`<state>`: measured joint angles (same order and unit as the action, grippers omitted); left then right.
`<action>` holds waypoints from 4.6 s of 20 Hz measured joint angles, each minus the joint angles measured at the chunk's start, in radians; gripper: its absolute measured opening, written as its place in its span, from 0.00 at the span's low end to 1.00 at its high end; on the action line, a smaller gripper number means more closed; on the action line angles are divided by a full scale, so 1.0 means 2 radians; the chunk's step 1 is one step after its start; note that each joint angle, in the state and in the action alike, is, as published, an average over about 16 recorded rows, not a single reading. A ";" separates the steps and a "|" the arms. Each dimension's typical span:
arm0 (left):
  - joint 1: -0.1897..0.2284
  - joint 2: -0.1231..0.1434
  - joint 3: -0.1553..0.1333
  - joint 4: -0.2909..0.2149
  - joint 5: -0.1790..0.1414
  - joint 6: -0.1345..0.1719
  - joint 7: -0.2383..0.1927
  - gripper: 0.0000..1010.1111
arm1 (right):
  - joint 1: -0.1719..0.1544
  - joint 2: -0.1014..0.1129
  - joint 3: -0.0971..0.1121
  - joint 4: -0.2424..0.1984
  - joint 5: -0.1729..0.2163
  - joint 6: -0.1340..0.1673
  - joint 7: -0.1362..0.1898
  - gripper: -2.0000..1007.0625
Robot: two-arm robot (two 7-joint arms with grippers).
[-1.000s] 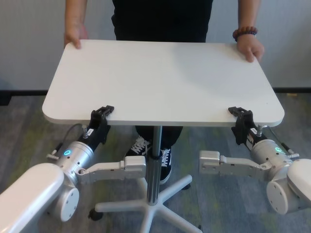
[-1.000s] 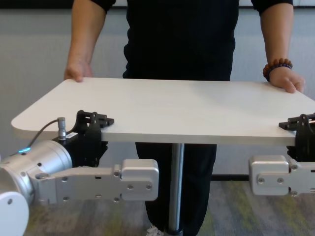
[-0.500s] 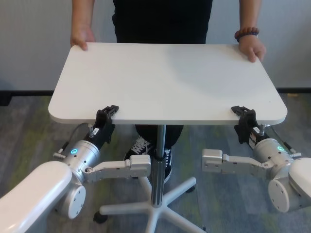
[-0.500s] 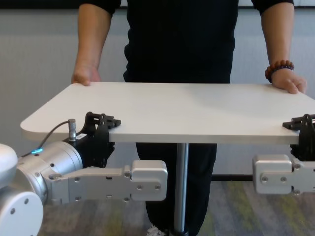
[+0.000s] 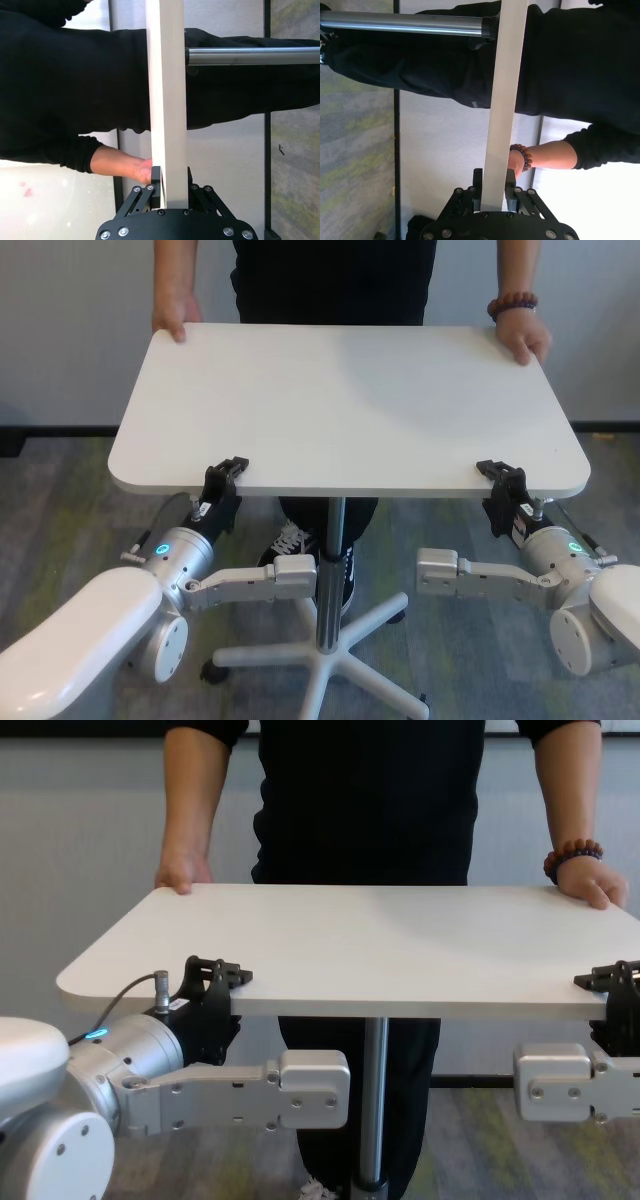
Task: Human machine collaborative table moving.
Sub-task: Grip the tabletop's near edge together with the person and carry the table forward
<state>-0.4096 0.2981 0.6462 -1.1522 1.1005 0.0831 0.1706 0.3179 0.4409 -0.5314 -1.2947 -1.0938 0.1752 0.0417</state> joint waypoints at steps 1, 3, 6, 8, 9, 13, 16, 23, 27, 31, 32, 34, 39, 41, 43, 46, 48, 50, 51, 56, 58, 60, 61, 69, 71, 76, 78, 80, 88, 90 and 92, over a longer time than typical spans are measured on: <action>-0.003 -0.002 0.001 0.005 0.000 0.000 0.002 0.25 | 0.001 -0.001 0.000 0.003 0.000 0.000 -0.001 0.24; -0.008 -0.006 0.003 0.015 0.000 -0.001 0.005 0.25 | 0.004 -0.002 -0.002 0.010 0.001 -0.001 -0.003 0.24; -0.015 -0.012 0.007 0.030 0.000 -0.002 0.009 0.25 | 0.008 -0.004 -0.003 0.021 0.001 -0.003 -0.006 0.24; -0.019 -0.015 0.009 0.038 0.000 -0.003 0.012 0.25 | 0.011 -0.006 -0.005 0.027 0.002 -0.004 -0.007 0.24; -0.021 -0.016 0.010 0.042 0.000 -0.003 0.013 0.25 | 0.012 -0.006 -0.005 0.030 0.003 -0.005 -0.008 0.24; -0.028 -0.021 0.013 0.055 -0.001 -0.004 0.017 0.25 | 0.016 -0.009 -0.008 0.040 0.006 -0.007 -0.009 0.24; -0.031 -0.023 0.015 0.063 -0.001 -0.004 0.020 0.25 | 0.018 -0.010 -0.009 0.046 0.008 -0.009 -0.010 0.24; -0.039 -0.028 0.018 0.079 -0.003 -0.004 0.026 0.25 | 0.023 -0.013 -0.012 0.055 0.012 -0.011 -0.011 0.24; -0.044 -0.032 0.020 0.089 -0.004 -0.006 0.030 0.25 | 0.025 -0.014 -0.013 0.059 0.014 -0.012 -0.011 0.24; -0.049 -0.037 0.021 0.102 -0.006 -0.008 0.034 0.25 | 0.027 -0.015 -0.014 0.063 0.015 -0.013 -0.011 0.24; -0.051 -0.038 0.022 0.105 -0.006 -0.008 0.035 0.25 | 0.028 -0.015 -0.015 0.064 0.016 -0.014 -0.011 0.24; -0.053 -0.040 0.022 0.112 -0.008 -0.010 0.037 0.25 | 0.029 -0.016 -0.016 0.067 0.016 -0.014 -0.011 0.24; -0.059 -0.046 0.025 0.130 -0.010 -0.014 0.043 0.25 | 0.032 -0.017 -0.019 0.074 0.017 -0.015 -0.010 0.24; -0.060 -0.047 0.025 0.135 -0.012 -0.015 0.045 0.25 | 0.034 -0.018 -0.021 0.077 0.016 -0.015 -0.010 0.24; -0.061 -0.048 0.026 0.139 -0.013 -0.015 0.047 0.25 | 0.035 -0.019 -0.022 0.079 0.016 -0.015 -0.011 0.24; -0.060 -0.049 0.026 0.142 -0.014 -0.013 0.051 0.25 | 0.036 -0.019 -0.024 0.082 0.015 -0.014 -0.012 0.24; -0.059 -0.049 0.026 0.142 -0.014 -0.012 0.054 0.25 | 0.037 -0.020 -0.025 0.084 0.015 -0.013 -0.013 0.24; -0.058 -0.049 0.026 0.142 -0.015 -0.010 0.056 0.25 | 0.037 -0.020 -0.026 0.085 0.015 -0.012 -0.014 0.24; -0.057 -0.049 0.026 0.141 -0.015 -0.009 0.056 0.25 | 0.037 -0.020 -0.026 0.086 0.014 -0.012 -0.014 0.24; -0.054 -0.048 0.025 0.138 -0.015 -0.006 0.060 0.25 | 0.037 -0.021 -0.027 0.086 0.013 -0.010 -0.016 0.24; -0.054 -0.048 0.025 0.137 -0.015 -0.005 0.061 0.25 | 0.037 -0.021 -0.026 0.086 0.013 -0.009 -0.016 0.24; -0.053 -0.048 0.025 0.137 -0.015 -0.004 0.061 0.25 | 0.037 -0.021 -0.026 0.086 0.013 -0.009 -0.016 0.24; -0.054 -0.048 0.025 0.137 -0.015 -0.004 0.060 0.25 | 0.037 -0.021 -0.026 0.086 0.013 -0.009 -0.016 0.24; -0.055 -0.048 0.025 0.137 -0.015 -0.006 0.059 0.25 | 0.037 -0.020 -0.027 0.086 0.013 -0.010 -0.015 0.24; -0.055 -0.048 0.025 0.137 -0.014 -0.006 0.058 0.26 | 0.037 -0.020 -0.027 0.086 0.013 -0.010 -0.015 0.24; -0.056 -0.048 0.025 0.138 -0.014 -0.007 0.058 0.30 | 0.037 -0.020 -0.027 0.087 0.012 -0.010 -0.015 0.26; -0.057 -0.048 0.025 0.138 -0.014 -0.007 0.058 0.33 | 0.037 -0.020 -0.027 0.087 0.012 -0.010 -0.015 0.27; -0.057 -0.048 0.025 0.138 -0.014 -0.007 0.057 0.38 | 0.037 -0.020 -0.027 0.087 0.012 -0.010 -0.014 0.30; -0.058 -0.048 0.025 0.138 -0.014 -0.007 0.057 0.61 | 0.037 -0.020 -0.027 0.087 0.012 -0.011 -0.014 0.49; -0.058 -0.048 0.025 0.138 -0.014 -0.007 0.057 0.68 | 0.037 -0.020 -0.027 0.087 0.012 -0.011 -0.014 0.56; -0.057 -0.047 0.025 0.137 -0.014 -0.007 0.056 0.74 | 0.037 -0.020 -0.027 0.087 0.012 -0.011 -0.014 0.62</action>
<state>-0.5238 0.2041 0.6960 -0.8791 1.0718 0.0685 0.2827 0.3920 0.4011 -0.5863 -1.1199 -1.0700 0.1538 0.0141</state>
